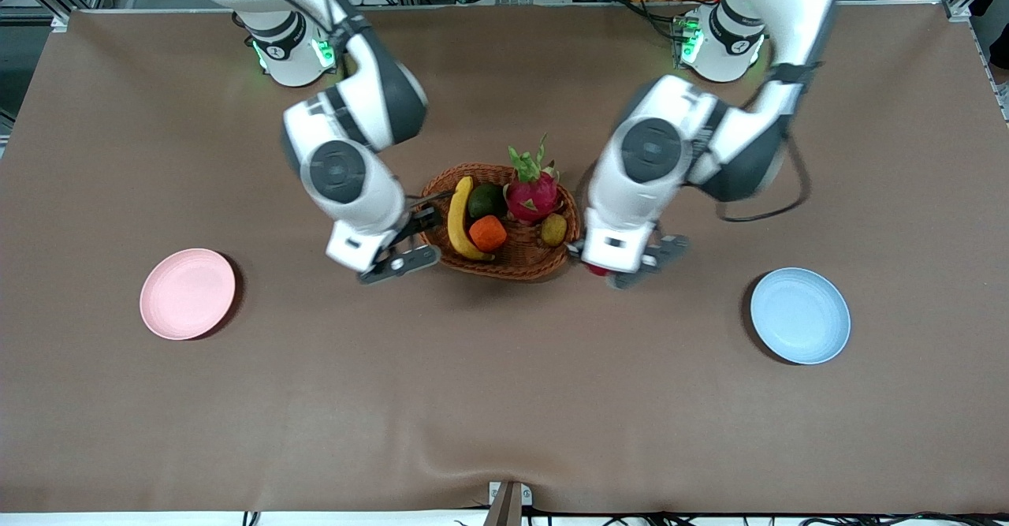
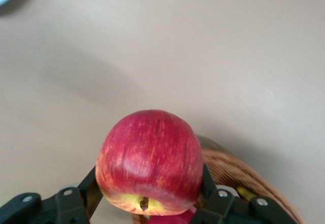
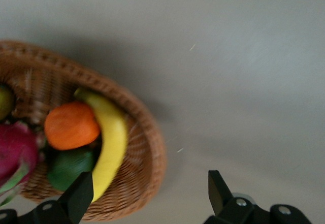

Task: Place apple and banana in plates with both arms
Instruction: 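Carry the apple to the blue plate while the right gripper lowers to the banana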

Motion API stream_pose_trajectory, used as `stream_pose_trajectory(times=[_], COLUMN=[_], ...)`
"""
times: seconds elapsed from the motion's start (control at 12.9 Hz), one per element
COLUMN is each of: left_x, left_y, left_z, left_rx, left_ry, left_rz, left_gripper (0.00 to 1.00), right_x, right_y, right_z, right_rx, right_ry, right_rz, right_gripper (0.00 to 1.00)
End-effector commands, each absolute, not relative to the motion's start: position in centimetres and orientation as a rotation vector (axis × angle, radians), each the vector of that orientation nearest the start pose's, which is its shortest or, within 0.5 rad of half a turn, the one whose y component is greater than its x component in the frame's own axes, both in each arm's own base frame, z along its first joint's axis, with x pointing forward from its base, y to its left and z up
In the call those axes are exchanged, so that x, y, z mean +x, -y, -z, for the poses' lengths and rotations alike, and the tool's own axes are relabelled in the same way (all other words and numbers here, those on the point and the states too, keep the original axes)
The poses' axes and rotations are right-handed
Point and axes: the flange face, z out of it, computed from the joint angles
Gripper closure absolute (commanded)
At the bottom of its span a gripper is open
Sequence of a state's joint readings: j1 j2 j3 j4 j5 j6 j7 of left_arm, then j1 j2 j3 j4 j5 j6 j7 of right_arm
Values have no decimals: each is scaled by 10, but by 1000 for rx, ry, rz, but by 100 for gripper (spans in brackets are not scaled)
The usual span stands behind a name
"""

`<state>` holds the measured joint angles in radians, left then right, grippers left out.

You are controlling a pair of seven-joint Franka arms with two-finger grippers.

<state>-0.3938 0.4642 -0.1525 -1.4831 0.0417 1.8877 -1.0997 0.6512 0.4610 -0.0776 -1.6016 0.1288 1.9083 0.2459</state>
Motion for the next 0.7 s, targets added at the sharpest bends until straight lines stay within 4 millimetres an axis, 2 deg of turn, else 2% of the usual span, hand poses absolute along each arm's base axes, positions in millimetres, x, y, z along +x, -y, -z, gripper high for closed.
stream_pose_trajectory(times=[0.0,0.08,0.16,0.23,0.39,0.47,0.62], left_x=[622,636,649,656,669,673,677], left_y=[257,222,185,160,96,63,7], left_z=[-391,-383,-366,-353,-327,-313,-281], left_rx=[-2975,-2973,-2979,-2994,-2998,-3016,-3050], left_ry=[874,895,953,940,913,878,806], left_rz=[-167,-193,-270,-311,-359,-387,-437], left_gripper=[100,100,100,100,100,100,100], right_x=[492,480,473,467,444,439,439], right_y=[-408,-406,-401,-396,-411,-418,-419], right_z=[-313,-298,-285,-274,-256,-249,-238], right_rx=[-3139,-3153,-3164,-3171,-3118,-3094,-3099], right_ry=[321,307,303,297,273,254,249], right_rz=[-381,-419,-458,-494,-549,-548,-557], right_gripper=[0,0,0,0,0,0,0])
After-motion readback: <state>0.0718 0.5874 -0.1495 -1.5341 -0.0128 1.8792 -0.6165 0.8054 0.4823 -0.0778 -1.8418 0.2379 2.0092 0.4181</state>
